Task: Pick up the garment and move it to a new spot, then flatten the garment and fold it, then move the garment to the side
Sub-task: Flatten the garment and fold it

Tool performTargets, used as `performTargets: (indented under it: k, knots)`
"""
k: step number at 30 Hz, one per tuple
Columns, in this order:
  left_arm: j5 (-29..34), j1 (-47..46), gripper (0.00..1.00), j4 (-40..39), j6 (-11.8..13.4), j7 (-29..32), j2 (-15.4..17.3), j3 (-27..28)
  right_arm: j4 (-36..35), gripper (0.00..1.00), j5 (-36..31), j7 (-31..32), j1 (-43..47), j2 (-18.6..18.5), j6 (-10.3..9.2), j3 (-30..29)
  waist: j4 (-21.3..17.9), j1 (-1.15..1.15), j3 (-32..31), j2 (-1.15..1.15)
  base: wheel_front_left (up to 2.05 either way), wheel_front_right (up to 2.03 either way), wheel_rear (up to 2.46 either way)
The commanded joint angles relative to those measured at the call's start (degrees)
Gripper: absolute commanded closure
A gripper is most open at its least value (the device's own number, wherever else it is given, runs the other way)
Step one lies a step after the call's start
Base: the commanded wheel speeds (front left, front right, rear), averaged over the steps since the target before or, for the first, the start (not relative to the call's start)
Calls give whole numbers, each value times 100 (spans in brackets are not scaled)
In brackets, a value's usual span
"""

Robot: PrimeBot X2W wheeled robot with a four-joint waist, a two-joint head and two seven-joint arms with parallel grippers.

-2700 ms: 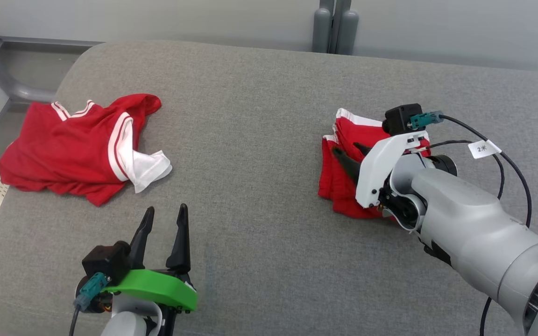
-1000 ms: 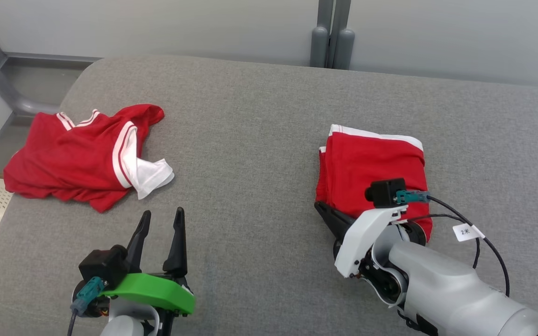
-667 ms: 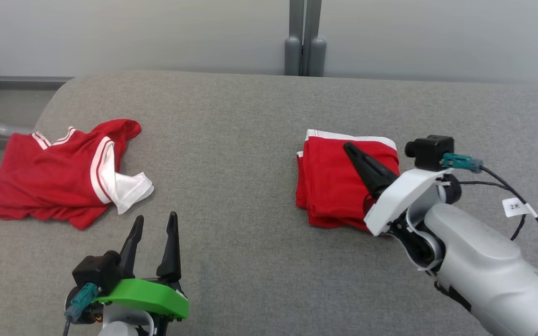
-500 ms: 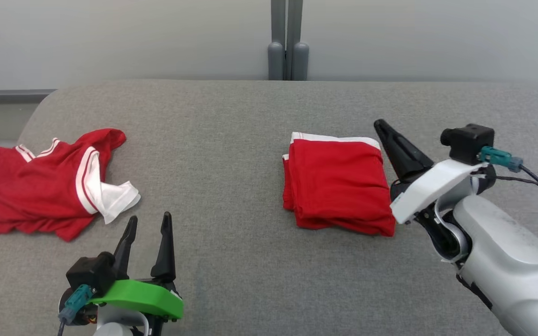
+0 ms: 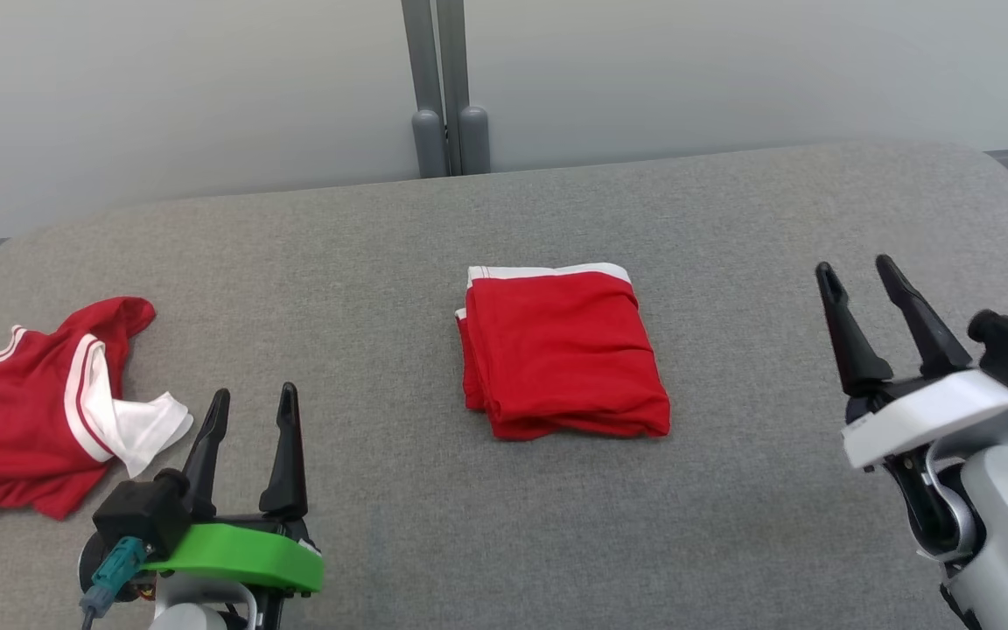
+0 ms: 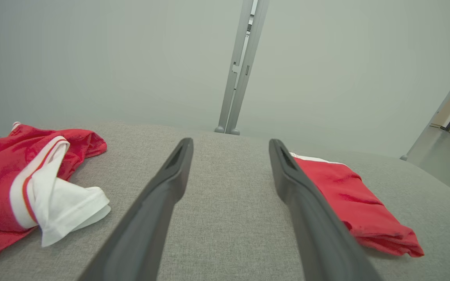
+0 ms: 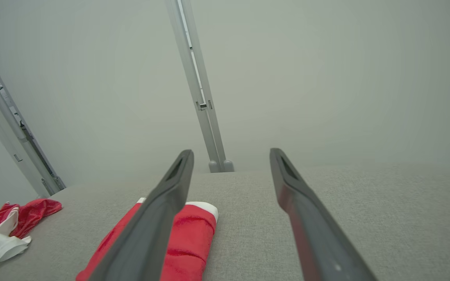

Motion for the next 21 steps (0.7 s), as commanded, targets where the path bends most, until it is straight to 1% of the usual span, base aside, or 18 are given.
performTargets:
  k: [1,6,9,16,21]
  knots:
    - [80,104,0,-97,-22,-16,65,41,-98,0,-70,-12,238,-28,3,-175,-66,0,-29,0,0,0,0]
    - [364,235,0,-342,36,-9,94,161,-474,0,-451,-13,789,147,3,-735,-123,0,-33,0,0,0,0]
    - [450,294,0,-389,66,-9,63,272,-669,0,-743,-13,1079,363,3,-996,-137,0,-44,0,0,0,0]
    - [705,427,0,-284,67,-9,23,324,-695,0,-1172,-13,1477,698,3,-1236,-126,0,-48,0,0,0,0]
    - [775,422,0,-217,25,-9,-28,361,-626,0,-1284,-13,1472,786,3,-1241,-132,0,-40,0,0,0,0]
